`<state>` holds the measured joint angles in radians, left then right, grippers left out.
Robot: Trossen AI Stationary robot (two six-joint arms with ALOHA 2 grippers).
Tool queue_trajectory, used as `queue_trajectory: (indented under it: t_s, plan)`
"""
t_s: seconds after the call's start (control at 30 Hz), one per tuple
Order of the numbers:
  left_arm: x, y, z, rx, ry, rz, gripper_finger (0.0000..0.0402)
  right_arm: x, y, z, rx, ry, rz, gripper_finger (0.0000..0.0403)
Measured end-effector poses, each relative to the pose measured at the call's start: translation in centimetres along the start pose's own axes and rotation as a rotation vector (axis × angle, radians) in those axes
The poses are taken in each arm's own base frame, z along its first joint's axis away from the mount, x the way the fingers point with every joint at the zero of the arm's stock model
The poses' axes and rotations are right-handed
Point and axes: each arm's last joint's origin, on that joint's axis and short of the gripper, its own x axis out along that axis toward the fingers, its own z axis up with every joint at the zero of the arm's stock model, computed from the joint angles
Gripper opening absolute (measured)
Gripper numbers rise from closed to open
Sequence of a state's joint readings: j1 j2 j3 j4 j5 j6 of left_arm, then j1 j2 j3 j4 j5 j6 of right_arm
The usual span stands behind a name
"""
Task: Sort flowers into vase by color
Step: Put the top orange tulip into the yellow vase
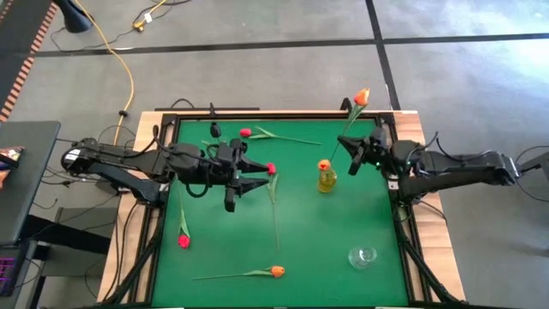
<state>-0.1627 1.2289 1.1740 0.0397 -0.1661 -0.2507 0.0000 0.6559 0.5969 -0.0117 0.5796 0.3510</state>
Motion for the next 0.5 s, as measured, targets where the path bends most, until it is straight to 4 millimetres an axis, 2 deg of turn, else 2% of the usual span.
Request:
queue_trajectory:
  t_s: [0.17, 0.5]
  plan:
    - [0.0, 0.0, 0.0, -0.004, 0.001, 0.002, 0.0153, -0.1, -0.6, -1.4, 0.013, 0.027, -0.018, 0.0018]
    - [0.0, 0.0, 0.0, -0.008, 0.003, 0.007, 0.0153, 0.0, -0.7, -2.0, 0.003, 0.058, -0.021, 0.0018]
